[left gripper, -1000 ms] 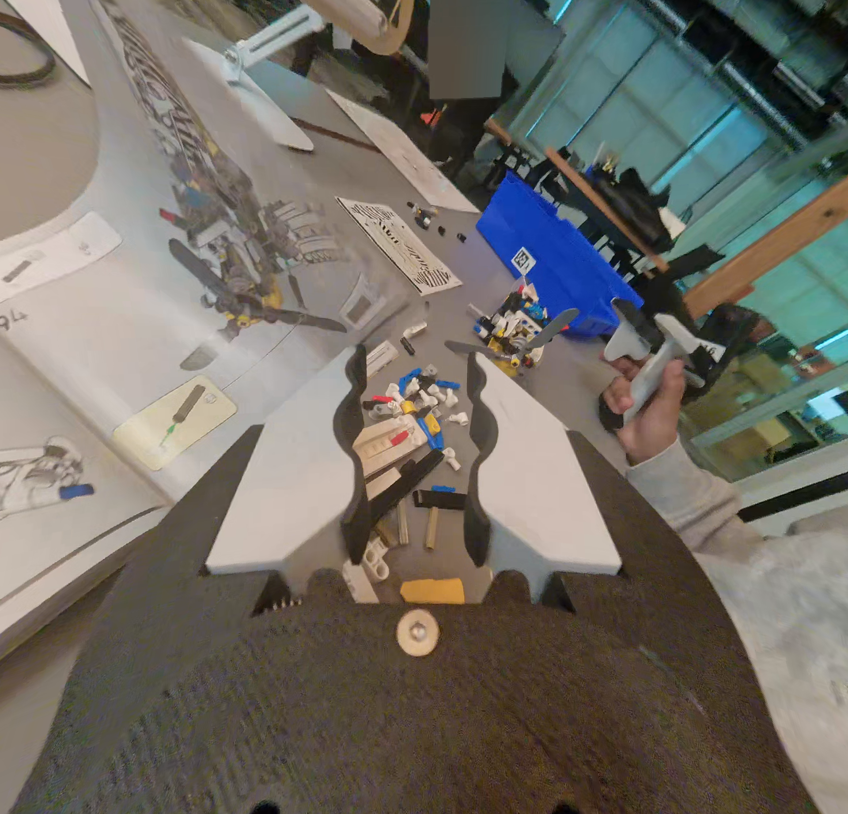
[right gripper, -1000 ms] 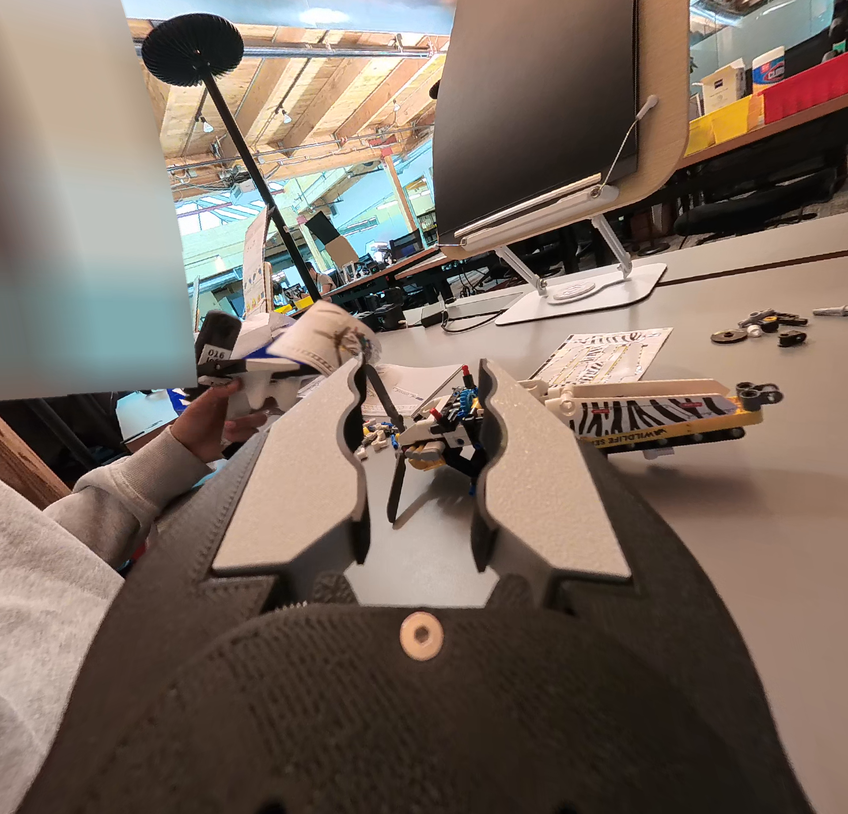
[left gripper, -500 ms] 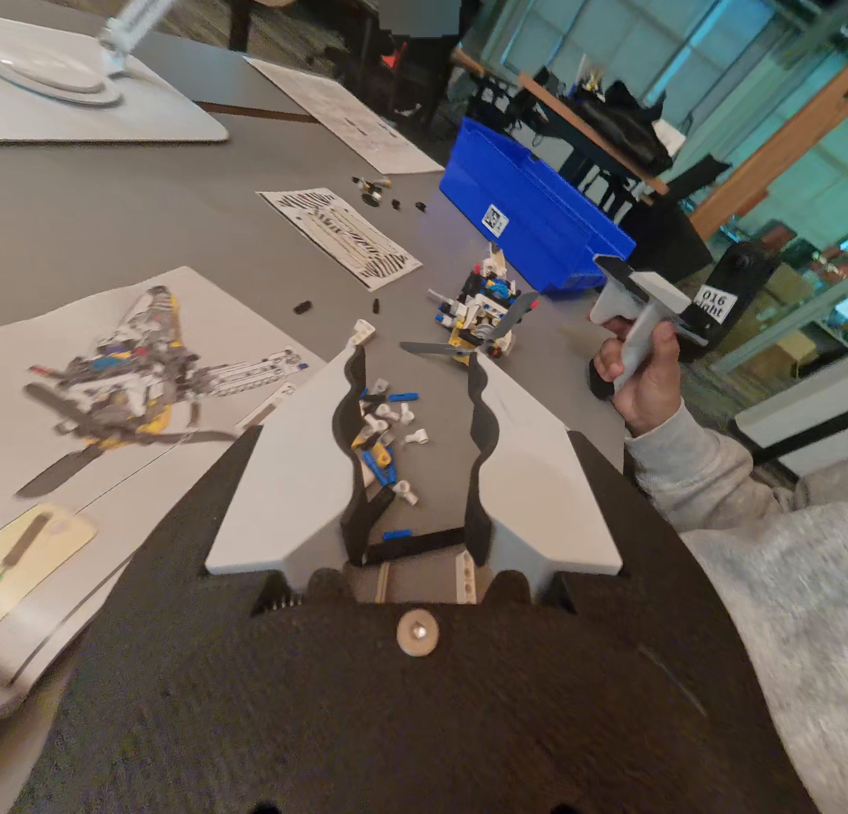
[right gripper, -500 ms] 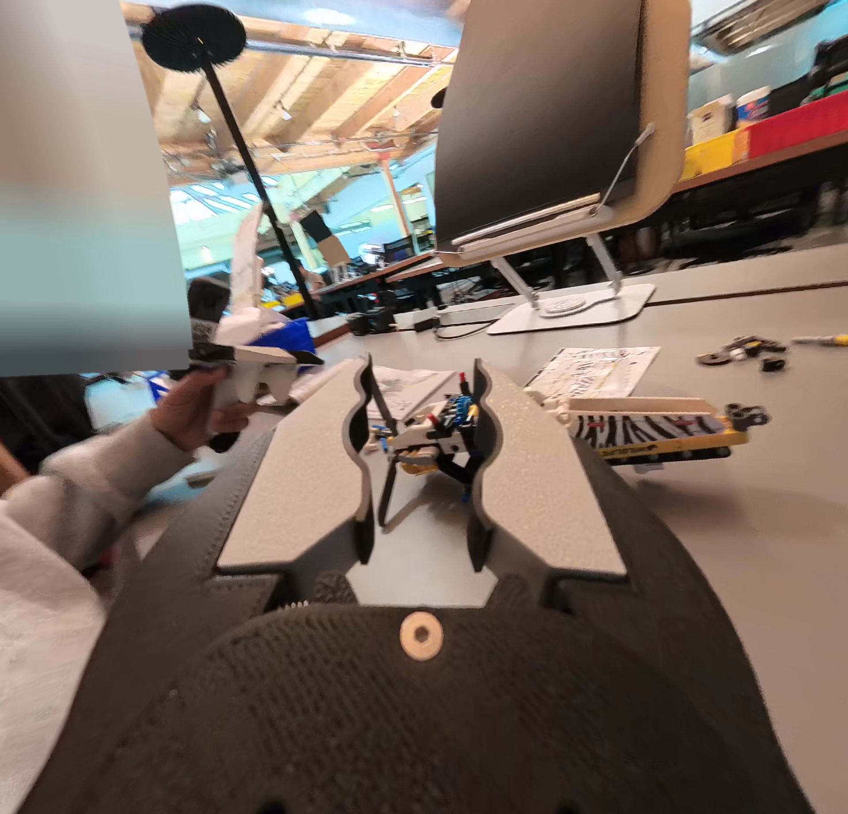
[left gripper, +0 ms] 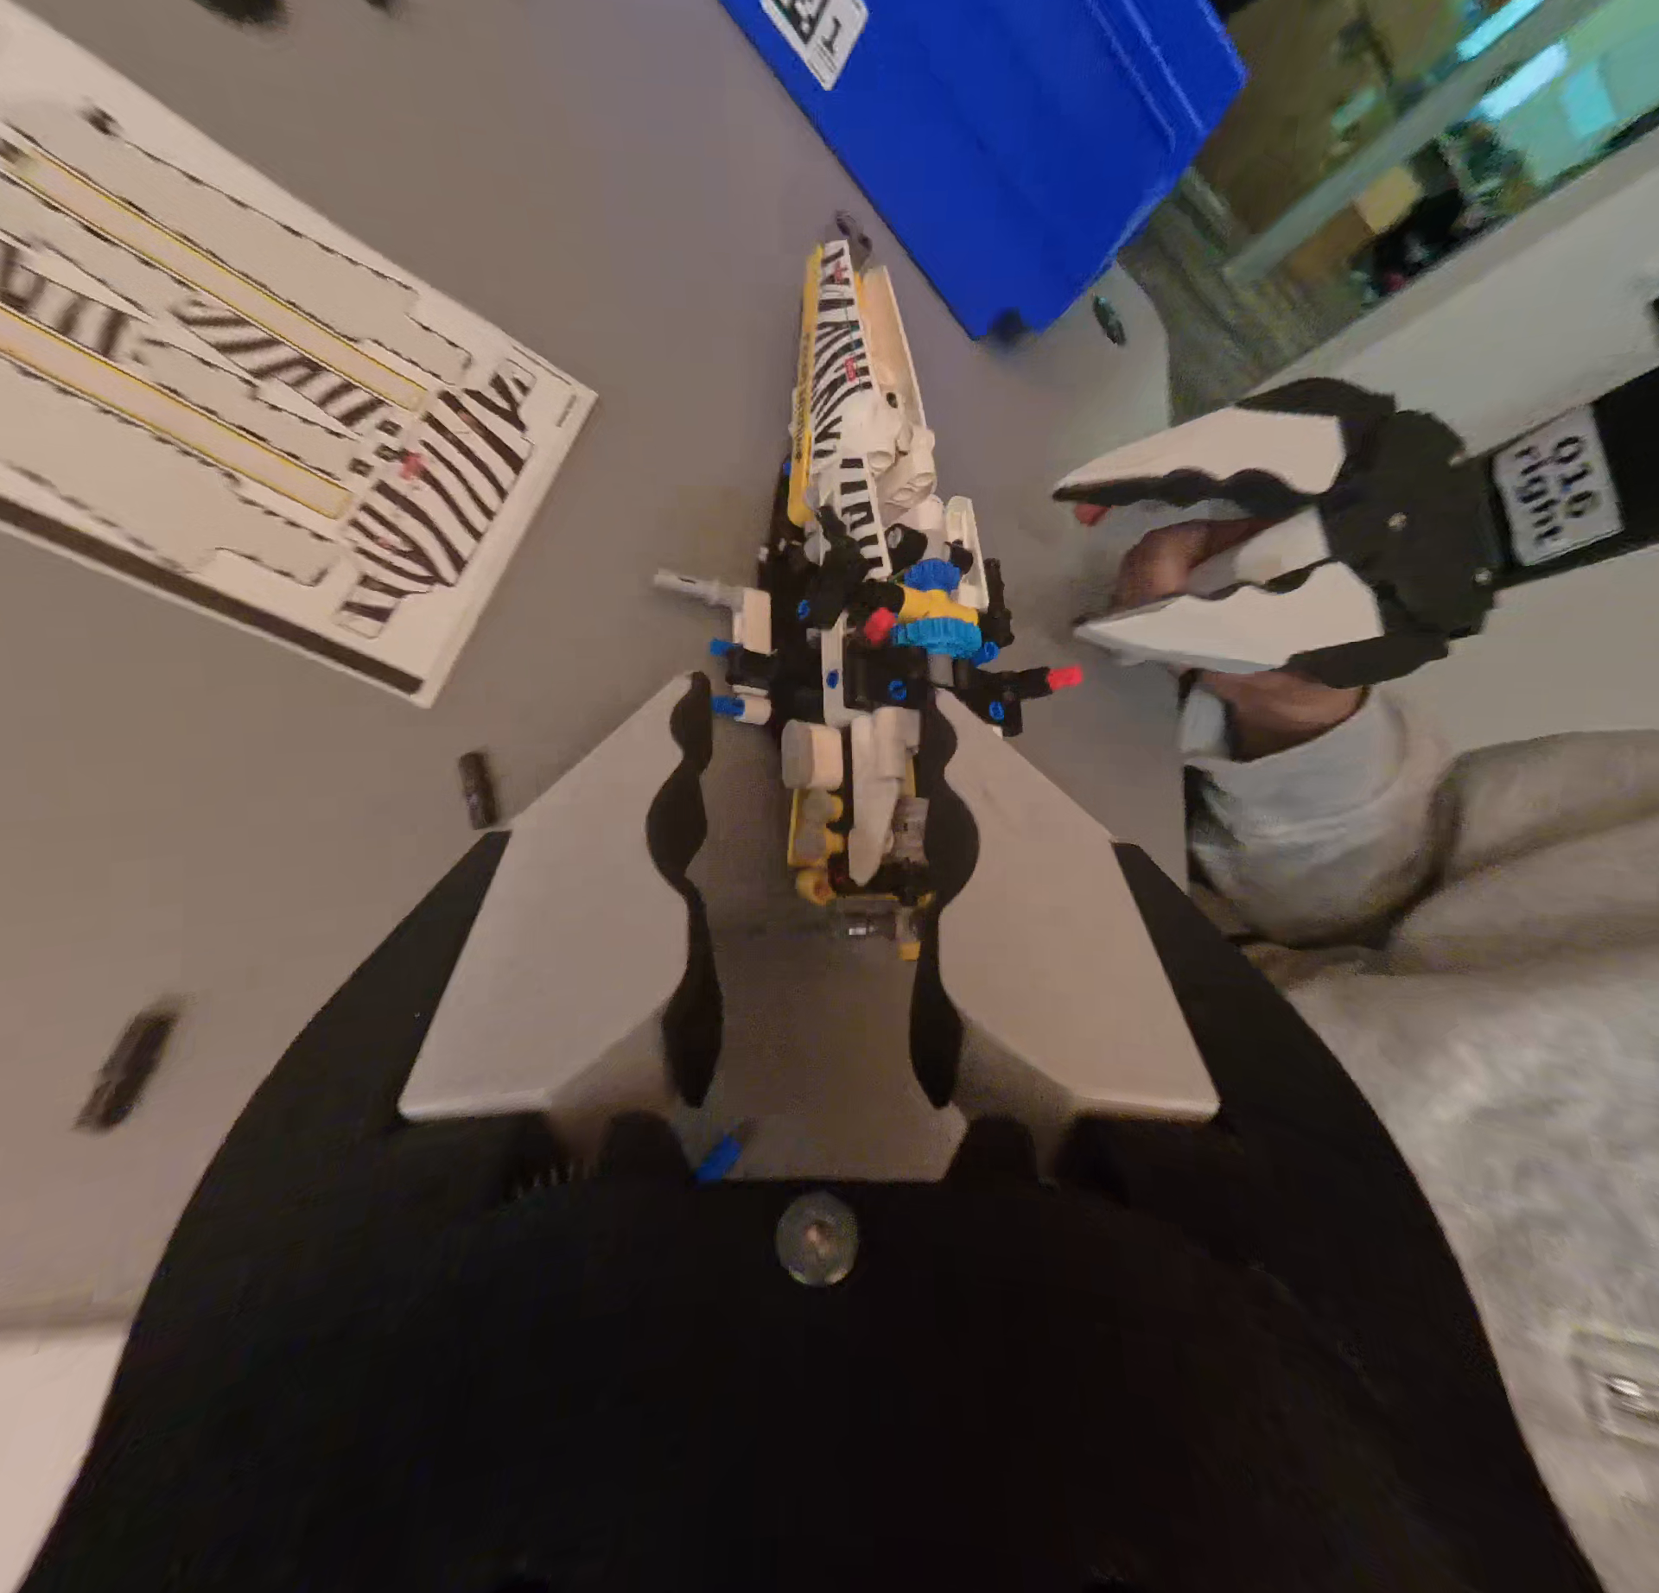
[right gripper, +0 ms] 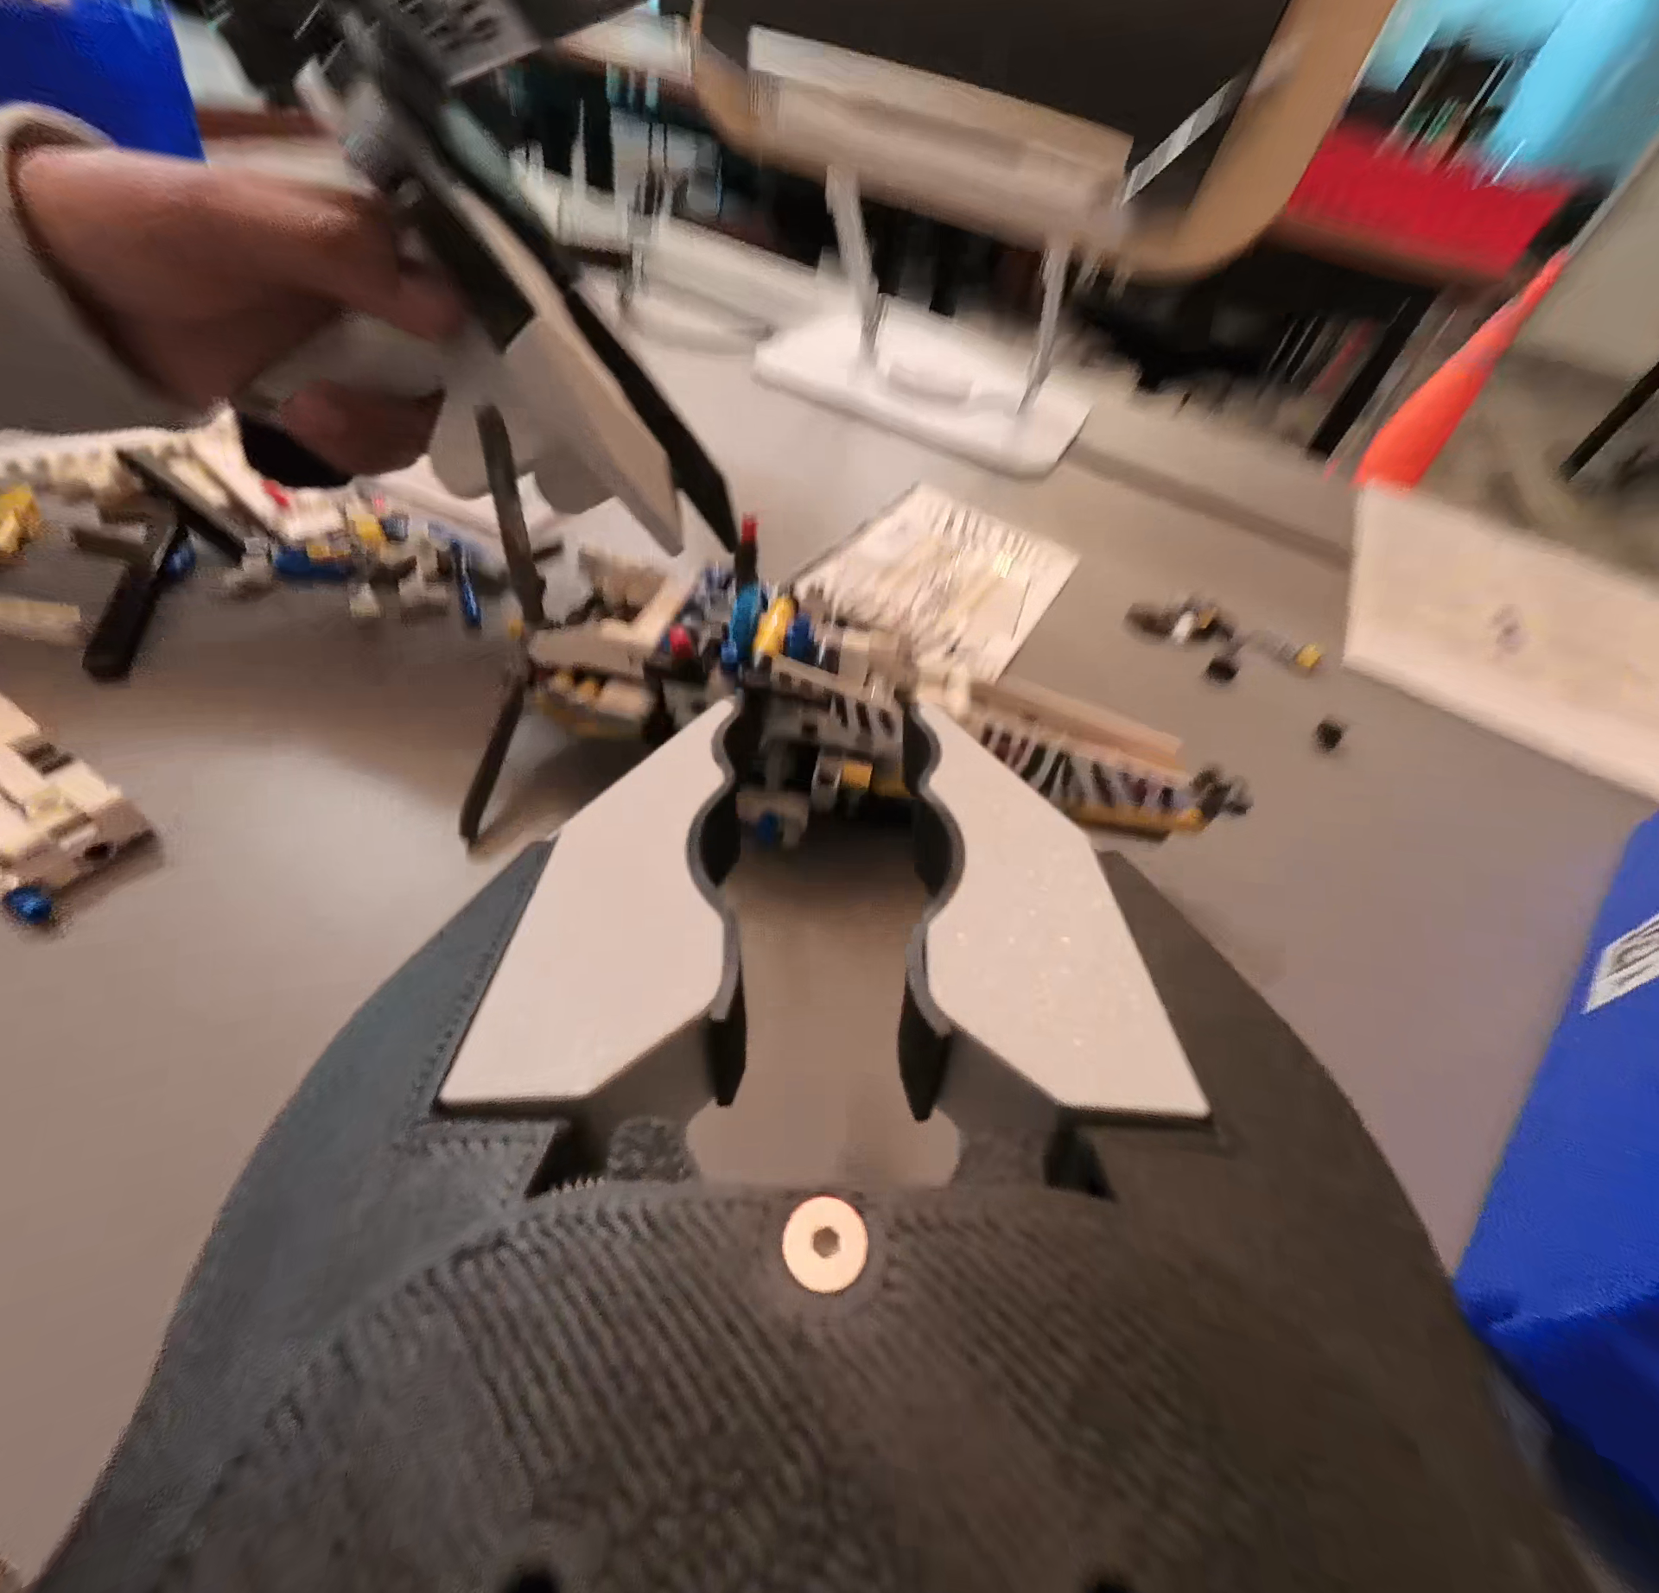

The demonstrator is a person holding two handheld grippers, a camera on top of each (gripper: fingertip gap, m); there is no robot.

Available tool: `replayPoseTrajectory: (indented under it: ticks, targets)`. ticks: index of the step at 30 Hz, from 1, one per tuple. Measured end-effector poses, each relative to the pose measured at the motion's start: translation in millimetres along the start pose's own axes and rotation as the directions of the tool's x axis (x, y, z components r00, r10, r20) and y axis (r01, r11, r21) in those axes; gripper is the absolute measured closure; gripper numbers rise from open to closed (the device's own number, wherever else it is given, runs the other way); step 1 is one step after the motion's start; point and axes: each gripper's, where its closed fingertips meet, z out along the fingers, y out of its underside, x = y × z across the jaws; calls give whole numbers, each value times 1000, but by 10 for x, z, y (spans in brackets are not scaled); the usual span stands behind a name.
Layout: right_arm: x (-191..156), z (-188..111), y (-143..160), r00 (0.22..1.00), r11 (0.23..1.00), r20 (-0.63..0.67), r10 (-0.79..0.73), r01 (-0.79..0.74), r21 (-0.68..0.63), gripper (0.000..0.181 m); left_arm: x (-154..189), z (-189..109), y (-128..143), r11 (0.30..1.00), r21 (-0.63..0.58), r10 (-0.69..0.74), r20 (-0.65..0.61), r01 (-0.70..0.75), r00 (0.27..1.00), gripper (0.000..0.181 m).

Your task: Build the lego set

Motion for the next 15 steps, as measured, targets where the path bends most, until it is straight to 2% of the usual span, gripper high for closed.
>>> replayPoseTrajectory:
  ticks: [6, 8, 11, 15]
  targets:
    - [47, 77, 158, 998, 995, 51, 48, -43, -90, 156, 188, 62, 22, 997, 18, -71, -174, 75, 982, 148]
    - [104, 122, 229, 999, 991, 47, 10, -3, -131, 160, 315, 64, 94, 996, -20, -87, -237, 85, 968, 148]
    - [57, 185, 330, 993, 980, 118, -31, 54, -193, 161, 509, 100, 252, 991, -122, -88, -296, 54, 951, 147]
    - [66, 225, 380, 982, 969, 160, -101, 133, -208, 164, 605, 126, 373, 982, -186, -24, -288, -31, 957, 146]
